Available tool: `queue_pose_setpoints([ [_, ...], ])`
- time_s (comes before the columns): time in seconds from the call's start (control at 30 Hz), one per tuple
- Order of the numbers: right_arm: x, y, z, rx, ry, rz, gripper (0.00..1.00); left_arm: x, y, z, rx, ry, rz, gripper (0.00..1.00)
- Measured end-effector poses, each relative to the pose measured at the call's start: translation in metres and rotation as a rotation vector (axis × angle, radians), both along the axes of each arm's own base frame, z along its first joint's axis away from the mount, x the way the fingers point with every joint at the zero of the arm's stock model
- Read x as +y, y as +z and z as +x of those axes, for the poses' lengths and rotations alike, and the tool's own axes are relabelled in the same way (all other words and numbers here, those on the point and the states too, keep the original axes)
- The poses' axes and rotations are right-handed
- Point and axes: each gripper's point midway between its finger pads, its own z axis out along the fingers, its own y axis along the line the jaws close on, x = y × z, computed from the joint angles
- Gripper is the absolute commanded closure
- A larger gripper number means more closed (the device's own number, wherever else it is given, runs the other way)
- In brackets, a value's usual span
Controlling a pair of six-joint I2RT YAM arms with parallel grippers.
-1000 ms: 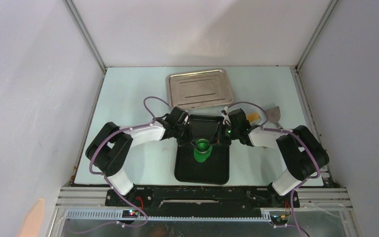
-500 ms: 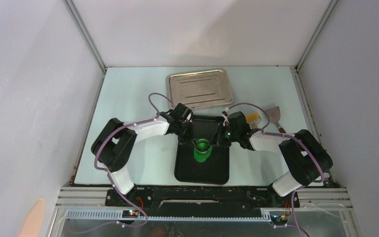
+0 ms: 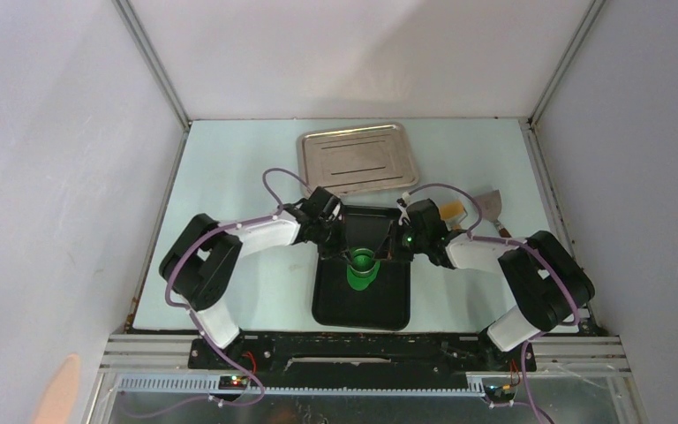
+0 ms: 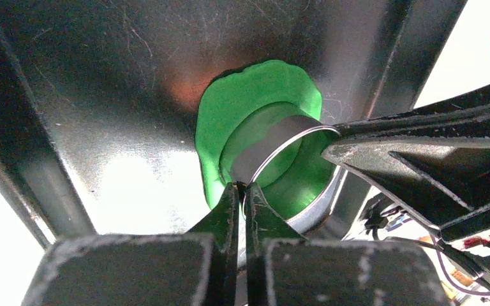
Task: Roll out the dumpling wrappers from the dough
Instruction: Press the dumpling wrapper on the work surface.
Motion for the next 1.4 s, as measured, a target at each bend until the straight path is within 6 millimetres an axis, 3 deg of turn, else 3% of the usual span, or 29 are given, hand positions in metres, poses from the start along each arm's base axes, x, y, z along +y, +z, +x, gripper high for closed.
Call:
queue_pose_setpoints([
  [0.3,0.006,0.001,0.009,0.019,0.015,0.005,1.0,0.002,0.001,0.003,-0.051,0.044,-0.037,1.0],
  [0.7,0.002,-0.001,0.007,-0.037,0.006,0.0,1.0,0.001,0.002,0.008,0.002,0.016,0.038,1.0],
  [1.4,0.006,-0.002,0.011,-0.012,0.026,0.023,1.0,0.004,0.002,0.01,-0.05,0.043,0.02,1.0],
])
